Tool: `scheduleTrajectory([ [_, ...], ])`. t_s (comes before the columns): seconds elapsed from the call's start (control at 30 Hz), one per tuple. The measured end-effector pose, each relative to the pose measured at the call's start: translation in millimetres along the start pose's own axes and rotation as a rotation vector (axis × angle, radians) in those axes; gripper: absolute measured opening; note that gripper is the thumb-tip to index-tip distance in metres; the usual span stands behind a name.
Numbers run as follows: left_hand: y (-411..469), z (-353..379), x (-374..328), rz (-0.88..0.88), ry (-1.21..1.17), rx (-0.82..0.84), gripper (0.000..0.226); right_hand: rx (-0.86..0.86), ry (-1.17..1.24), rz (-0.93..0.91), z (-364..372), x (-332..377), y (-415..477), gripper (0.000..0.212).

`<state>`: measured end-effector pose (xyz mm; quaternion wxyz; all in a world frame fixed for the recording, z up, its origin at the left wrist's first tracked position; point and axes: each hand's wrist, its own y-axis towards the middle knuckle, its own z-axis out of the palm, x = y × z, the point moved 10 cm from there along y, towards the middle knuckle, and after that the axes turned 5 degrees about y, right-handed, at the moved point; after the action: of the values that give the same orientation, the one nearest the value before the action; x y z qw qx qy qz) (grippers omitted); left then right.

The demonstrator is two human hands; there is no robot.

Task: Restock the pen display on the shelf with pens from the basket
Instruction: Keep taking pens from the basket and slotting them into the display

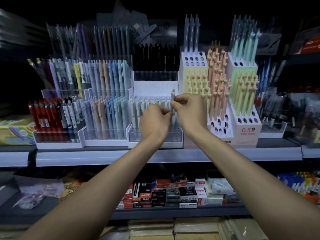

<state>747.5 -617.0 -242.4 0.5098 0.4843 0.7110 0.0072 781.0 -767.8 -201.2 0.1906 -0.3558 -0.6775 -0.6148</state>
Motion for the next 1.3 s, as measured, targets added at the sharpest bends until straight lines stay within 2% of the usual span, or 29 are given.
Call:
scheduleTrajectory([
  [0.2, -4, 10, 5, -0.045, 0.084, -0.031, 0.038, -0.005, -0.042, 0.03, 3, -10, 1, 0.01],
  [0.37, -5, 15, 10, -0.1, 0.12, -0.033, 0.027, 0.005, -0.075, 0.079, 14, -23, 1, 0.017],
  [0.5, -7, 19, 18, -0.143, 0.179, -0.07, 0.029, -0.029, -0.085, 0.156, 19, -37, -4, 0.013],
  [0.6, -8, 22, 20, -0.123, 0.232, -0.053, 0.027, -0.057, -0.109, 0.184, 21, -43, -8, 0.013],
  [0.77, -12, 26, 16, -0.085, 0.308, -0.027, 0.027, -0.074, -0.228, 0.195, 23, -45, -3, 0.037],
  [0.97, -11, 25, 18, -0.101, 0.306, -0.039, 0.029, -0.049, -0.31, 0.179, 28, -41, 5, 0.024],
  [1.3, -14, 26, 17, -0.058, 0.379, -0.039, 0.027, -0.026, -0.373, 0.198, 33, -47, 8, 0.038],
])
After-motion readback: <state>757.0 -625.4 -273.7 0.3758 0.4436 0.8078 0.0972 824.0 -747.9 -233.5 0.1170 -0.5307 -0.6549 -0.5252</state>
